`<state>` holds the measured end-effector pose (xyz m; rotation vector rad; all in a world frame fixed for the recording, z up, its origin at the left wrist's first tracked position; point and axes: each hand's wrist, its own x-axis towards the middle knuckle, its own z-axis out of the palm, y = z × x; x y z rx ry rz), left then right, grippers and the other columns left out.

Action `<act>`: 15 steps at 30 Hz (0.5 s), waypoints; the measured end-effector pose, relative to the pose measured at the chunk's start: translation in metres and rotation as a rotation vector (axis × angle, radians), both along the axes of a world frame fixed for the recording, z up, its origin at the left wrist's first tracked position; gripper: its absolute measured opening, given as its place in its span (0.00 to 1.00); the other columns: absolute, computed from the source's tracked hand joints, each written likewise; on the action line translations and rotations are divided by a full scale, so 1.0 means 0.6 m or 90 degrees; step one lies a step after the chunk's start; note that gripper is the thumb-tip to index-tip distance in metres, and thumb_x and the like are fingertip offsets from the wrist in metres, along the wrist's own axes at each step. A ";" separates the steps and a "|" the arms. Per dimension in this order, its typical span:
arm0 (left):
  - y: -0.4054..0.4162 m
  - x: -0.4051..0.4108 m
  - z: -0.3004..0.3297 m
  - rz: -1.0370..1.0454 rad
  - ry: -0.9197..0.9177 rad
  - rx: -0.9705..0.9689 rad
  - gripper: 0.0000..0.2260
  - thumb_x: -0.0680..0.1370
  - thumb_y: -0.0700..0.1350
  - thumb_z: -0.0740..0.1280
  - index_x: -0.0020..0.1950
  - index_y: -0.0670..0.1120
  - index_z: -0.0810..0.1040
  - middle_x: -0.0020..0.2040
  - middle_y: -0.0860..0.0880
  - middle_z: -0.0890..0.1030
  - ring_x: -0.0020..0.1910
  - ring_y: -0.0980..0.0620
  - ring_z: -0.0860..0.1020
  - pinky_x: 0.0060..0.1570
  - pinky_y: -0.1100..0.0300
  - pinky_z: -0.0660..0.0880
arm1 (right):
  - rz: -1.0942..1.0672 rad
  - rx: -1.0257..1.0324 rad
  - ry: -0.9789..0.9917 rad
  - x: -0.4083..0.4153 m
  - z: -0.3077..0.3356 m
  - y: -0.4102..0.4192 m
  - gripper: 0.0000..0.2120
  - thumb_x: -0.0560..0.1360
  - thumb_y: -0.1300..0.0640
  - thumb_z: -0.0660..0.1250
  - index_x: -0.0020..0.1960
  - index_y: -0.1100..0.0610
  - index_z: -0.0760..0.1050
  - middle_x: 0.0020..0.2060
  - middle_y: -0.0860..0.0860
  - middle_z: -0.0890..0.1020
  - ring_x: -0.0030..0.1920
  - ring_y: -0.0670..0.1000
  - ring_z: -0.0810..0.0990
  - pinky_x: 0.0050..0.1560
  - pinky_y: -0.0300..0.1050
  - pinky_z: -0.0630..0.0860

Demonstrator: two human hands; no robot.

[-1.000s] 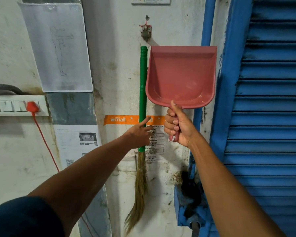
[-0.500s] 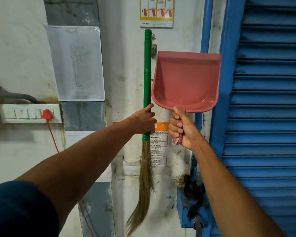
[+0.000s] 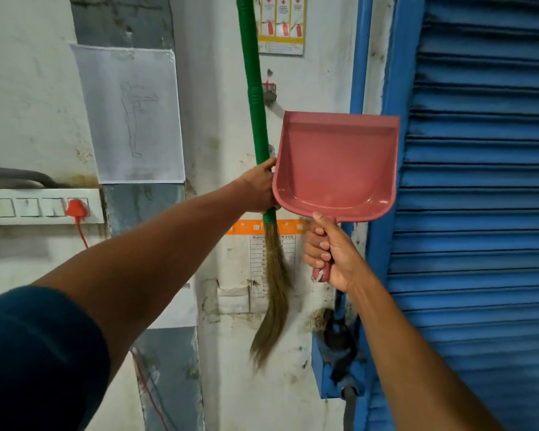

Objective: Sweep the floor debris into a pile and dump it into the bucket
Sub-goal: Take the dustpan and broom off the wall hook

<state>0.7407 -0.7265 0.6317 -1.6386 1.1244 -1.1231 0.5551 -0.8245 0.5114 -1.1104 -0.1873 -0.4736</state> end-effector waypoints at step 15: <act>0.231 -0.074 -0.263 0.081 0.339 -0.015 0.15 0.84 0.49 0.64 0.70 0.53 0.72 0.56 0.48 0.76 0.47 0.45 0.83 0.42 0.51 0.78 | 0.050 0.030 0.101 -0.009 -0.103 0.009 0.17 0.84 0.47 0.64 0.38 0.51 0.67 0.25 0.45 0.63 0.22 0.43 0.60 0.21 0.38 0.60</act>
